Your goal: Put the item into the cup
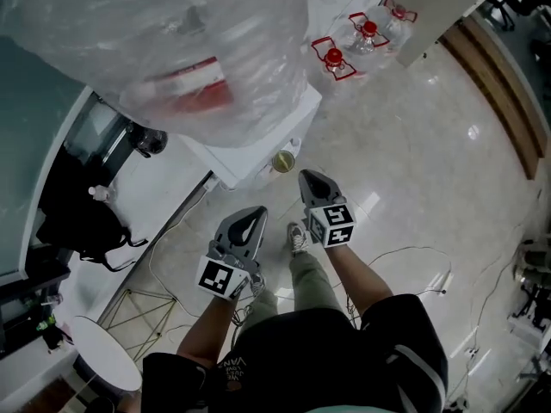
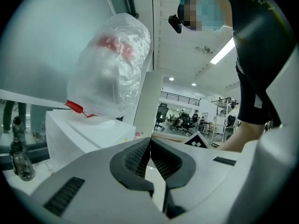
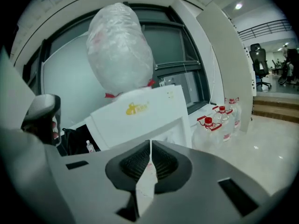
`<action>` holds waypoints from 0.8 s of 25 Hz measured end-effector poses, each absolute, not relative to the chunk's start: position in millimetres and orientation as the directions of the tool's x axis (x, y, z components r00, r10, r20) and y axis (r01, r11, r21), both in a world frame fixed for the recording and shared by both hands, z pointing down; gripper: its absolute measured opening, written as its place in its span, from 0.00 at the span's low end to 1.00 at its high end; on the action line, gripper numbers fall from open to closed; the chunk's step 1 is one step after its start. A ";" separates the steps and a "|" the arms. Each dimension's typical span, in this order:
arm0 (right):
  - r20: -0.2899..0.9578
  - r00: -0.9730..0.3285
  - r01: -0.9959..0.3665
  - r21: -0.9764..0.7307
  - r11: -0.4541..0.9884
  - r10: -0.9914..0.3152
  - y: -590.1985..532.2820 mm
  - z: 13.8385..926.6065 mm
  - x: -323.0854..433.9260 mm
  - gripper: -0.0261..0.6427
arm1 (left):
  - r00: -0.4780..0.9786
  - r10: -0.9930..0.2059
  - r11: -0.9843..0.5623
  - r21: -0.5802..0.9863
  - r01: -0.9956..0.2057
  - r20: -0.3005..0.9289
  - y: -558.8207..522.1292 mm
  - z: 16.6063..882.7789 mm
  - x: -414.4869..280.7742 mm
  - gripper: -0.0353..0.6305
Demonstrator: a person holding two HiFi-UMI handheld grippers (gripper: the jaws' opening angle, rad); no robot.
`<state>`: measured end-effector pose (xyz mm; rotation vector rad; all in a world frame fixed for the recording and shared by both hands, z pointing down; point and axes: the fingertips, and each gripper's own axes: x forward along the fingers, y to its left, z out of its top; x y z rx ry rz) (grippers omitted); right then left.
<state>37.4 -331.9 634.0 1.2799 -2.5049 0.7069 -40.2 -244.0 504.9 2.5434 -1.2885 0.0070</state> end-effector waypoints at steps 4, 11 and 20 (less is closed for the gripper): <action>0.368 -0.558 -0.829 -0.300 0.473 -0.744 -300.9 586.9 47.6 0.11 | 0.631 -0.767 -0.598 0.222 -0.770 0.120 -224.8 482.1 -43.8 0.08; 0.303 -0.540 -0.837 -0.286 0.466 -0.785 -237.8 526.6 48.5 0.11 | 0.669 -0.738 -0.644 0.203 -0.738 0.088 -178.8 453.4 -56.0 0.08; 0.247 -0.510 -0.850 -0.291 0.439 -0.824 -144.9 474.8 38.0 0.11 | 0.695 -0.718 -0.679 0.175 -0.713 0.049 -112.6 426.7 -75.0 0.08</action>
